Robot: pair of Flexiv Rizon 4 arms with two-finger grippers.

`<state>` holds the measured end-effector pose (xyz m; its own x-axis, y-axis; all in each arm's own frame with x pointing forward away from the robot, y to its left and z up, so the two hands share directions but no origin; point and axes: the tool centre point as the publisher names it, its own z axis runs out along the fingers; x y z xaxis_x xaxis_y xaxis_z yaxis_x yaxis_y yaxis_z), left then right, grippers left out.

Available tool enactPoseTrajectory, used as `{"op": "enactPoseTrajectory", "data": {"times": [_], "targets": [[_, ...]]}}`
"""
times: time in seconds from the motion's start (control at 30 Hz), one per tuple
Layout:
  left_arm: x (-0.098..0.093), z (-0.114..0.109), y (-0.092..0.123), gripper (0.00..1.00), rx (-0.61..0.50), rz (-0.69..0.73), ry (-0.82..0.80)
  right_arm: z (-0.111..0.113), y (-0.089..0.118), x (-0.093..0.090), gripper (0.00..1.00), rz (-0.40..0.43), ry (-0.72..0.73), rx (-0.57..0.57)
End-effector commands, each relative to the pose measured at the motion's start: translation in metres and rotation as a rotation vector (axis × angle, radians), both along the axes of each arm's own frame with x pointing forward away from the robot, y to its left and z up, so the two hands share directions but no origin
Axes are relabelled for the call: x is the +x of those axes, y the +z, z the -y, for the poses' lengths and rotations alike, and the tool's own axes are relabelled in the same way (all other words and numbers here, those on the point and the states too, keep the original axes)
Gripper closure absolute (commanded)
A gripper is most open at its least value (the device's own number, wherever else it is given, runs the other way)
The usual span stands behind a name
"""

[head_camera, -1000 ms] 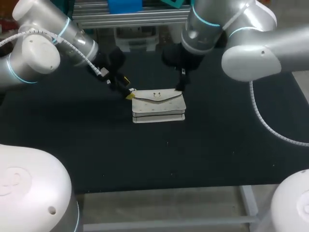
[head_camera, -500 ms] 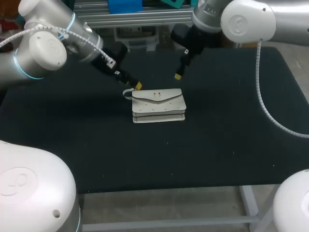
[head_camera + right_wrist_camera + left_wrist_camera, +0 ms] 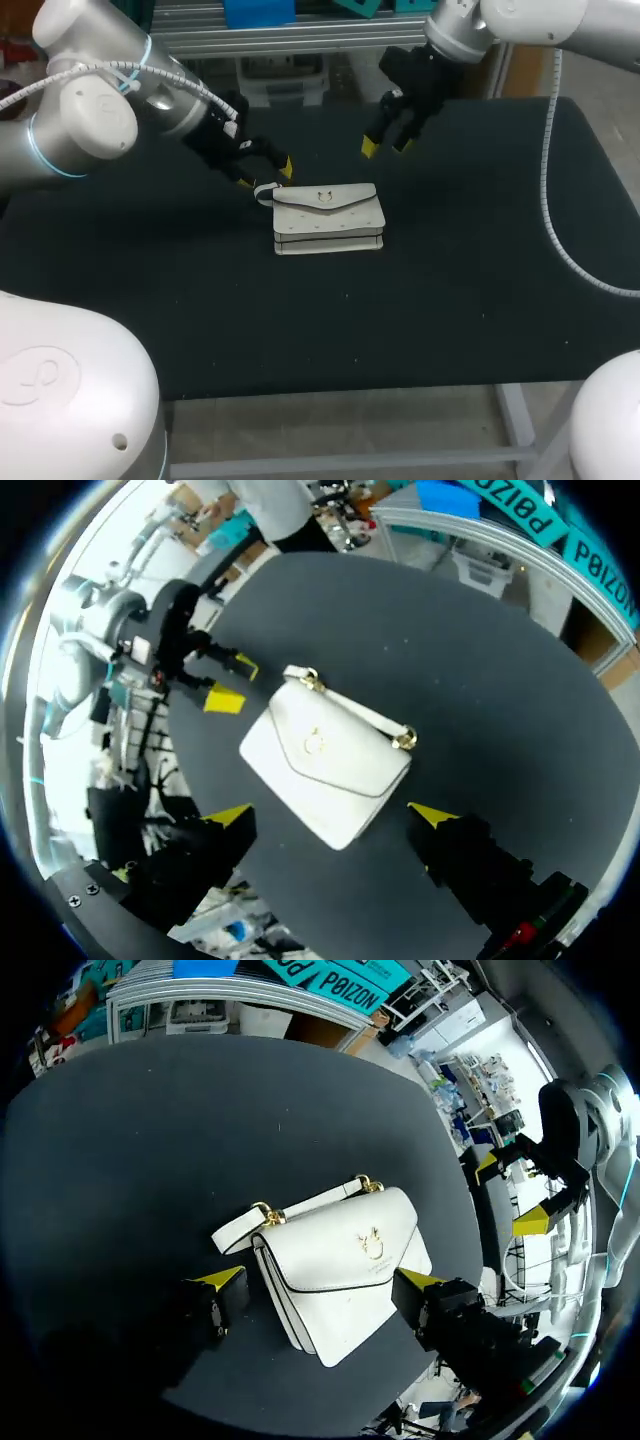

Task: Pick up the bag, open it, inspect its contents, close it, and place it on the opposite side

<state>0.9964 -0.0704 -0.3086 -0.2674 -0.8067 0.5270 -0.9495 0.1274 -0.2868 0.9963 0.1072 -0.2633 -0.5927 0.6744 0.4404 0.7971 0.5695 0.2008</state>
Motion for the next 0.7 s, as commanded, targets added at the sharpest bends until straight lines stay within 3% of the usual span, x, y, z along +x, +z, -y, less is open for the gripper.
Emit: {"op": "enactPoseTrajectory", "data": {"times": [0.03, 0.07, 0.63, 0.7], "targets": [[-0.0012, -0.0009, -0.0063, 0.00, -0.083, -0.105, 0.197, 0.0109, 0.0011, -0.0142, 0.00, -0.021, -0.472, 0.157], [-0.0012, -0.0009, -0.0063, 0.00, -0.083, -0.105, 0.197, 0.0101, 0.0020, -0.0169, 0.00, 0.016, -0.477, 0.140], [-0.0012, -0.0009, -0.0063, 0.00, -0.083, -0.105, 0.197, 0.0101, 0.0020, -0.0169, 0.00, 0.016, -0.477, 0.140], [0.0025, 0.0066, -0.0112, 0.00, -0.146, -0.193, 0.312, 0.0069, 0.0003, -0.0148, 0.00, -0.048, -0.508, 0.240]]}}
